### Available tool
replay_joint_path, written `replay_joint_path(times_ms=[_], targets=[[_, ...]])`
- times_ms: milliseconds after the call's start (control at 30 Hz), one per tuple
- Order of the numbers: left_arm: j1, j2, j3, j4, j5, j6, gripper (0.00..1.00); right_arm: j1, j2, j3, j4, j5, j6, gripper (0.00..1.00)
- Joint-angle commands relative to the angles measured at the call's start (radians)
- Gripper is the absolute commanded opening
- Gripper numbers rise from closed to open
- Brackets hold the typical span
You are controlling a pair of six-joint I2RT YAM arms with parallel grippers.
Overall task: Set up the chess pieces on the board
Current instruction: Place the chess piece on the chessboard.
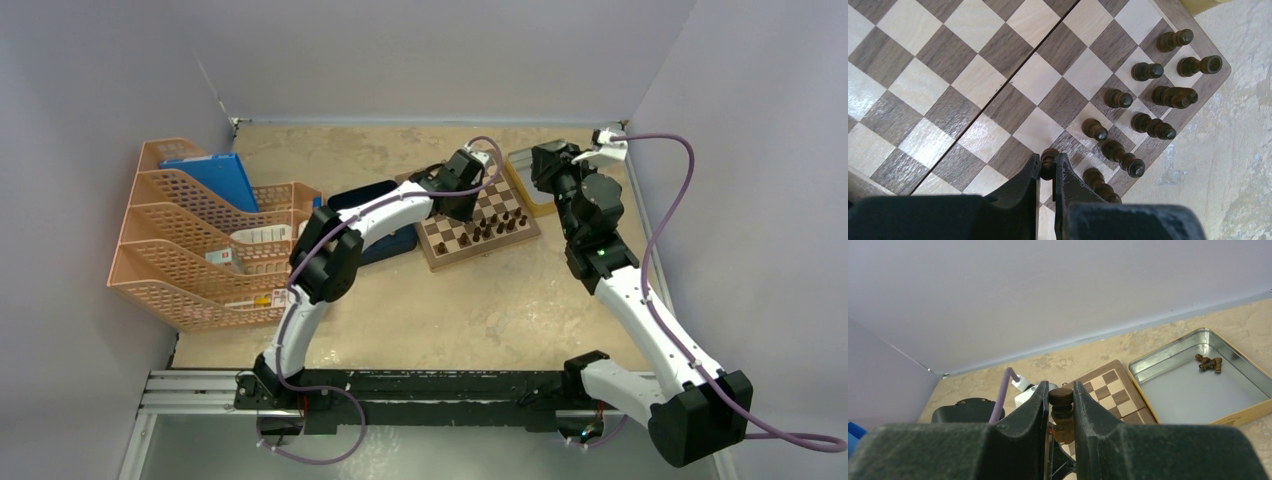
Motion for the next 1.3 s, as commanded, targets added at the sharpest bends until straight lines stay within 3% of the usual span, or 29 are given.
replay_joint_path(times_ms=[0,367,667,1267], targets=[[-0.013,0.02,0.056,0.013,0.019,-0.014,0.05,-0.003,-0.009,-0.006,0.056,0.008,-0.01,0.17],[-0.025,0.029,0.04,-0.001,0.024,-0.03,0.1,-0.003,-0.007,-0.015,0.057,-0.004,-0.013,0.17],[-0.028,0.021,0.035,-0.017,0.0,-0.029,0.21,-0.003,0.001,-0.026,0.069,-0.027,-0.014,0.17],[-0.029,0.041,0.058,-0.002,-0.013,-0.019,0.2,-0.003,0.018,-0.026,0.071,-0.051,-0.016,0.17]])
